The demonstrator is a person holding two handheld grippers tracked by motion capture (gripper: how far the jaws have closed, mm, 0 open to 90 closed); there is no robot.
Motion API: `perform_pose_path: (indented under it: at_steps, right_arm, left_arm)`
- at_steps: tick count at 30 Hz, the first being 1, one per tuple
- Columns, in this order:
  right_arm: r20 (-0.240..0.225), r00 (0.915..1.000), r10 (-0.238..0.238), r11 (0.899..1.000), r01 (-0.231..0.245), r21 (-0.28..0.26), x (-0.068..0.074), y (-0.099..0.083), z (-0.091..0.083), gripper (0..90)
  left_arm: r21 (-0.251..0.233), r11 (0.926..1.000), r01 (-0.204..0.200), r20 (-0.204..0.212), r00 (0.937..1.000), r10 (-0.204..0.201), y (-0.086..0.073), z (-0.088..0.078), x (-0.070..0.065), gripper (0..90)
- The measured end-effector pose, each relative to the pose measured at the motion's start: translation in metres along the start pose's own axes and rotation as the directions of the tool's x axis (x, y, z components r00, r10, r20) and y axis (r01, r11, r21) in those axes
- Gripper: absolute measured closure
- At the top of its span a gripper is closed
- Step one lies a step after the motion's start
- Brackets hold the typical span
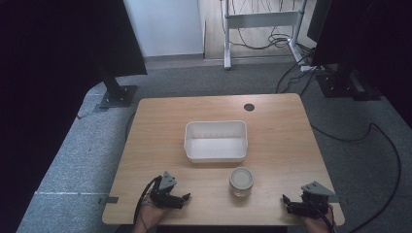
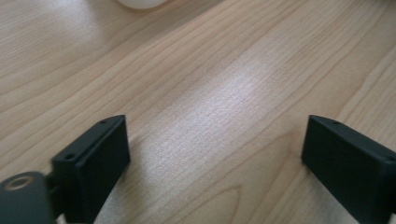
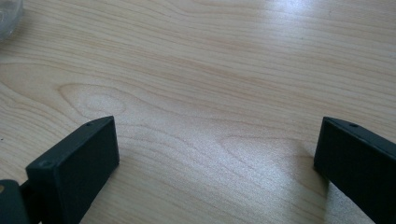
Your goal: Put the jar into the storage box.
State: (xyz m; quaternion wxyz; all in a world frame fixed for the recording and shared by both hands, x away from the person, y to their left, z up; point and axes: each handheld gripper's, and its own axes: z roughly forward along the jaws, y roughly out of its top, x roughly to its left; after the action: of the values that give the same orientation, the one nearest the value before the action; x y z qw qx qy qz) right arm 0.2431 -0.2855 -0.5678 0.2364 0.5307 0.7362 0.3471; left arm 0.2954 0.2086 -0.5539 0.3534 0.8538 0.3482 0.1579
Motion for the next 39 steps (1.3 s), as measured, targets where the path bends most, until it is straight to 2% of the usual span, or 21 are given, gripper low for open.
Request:
perform_pose_path:
  at_steps: [2,8,26,32,39]
  right_arm:
    - [-0.001,1.0000,-0.001,1.000,0.001,-0.001,0.000,0.000,0.000,0.0]
    - [-0.001,1.0000,-0.002,1.000,0.002,-0.001,0.000,0.000,0.000,0.0]
    - [-0.002,1.0000,-0.001,1.000,0.001,-0.001,0.000,0.000,0.000,0.0]
    - [-0.001,1.0000,-0.001,1.000,0.001,-0.001,0.000,0.000,0.000,0.0]
    - [-0.001,1.0000,-0.001,1.000,0.001,-0.001,0.000,0.000,0.000,0.0]
  left_arm:
    - [0.001,1.0000,-0.003,-0.010,0.9999,0.003,0.000,0.000,-0.001,4.5]
    - [0.007,1.0000,0.004,0.005,1.0000,-0.004,0.000,0.000,0.000,3.9]
    - [-0.004,0.9999,0.011,-0.003,0.9999,-0.011,-0.001,-0.001,0.002,6.4]
    - [-0.014,0.9999,0.010,-0.006,0.9999,-0.010,0.000,-0.003,-0.001,7.0]
    - [-0.042,0.9991,-0.001,0.020,0.9998,0.002,0.011,-0.007,-0.009,7.6]
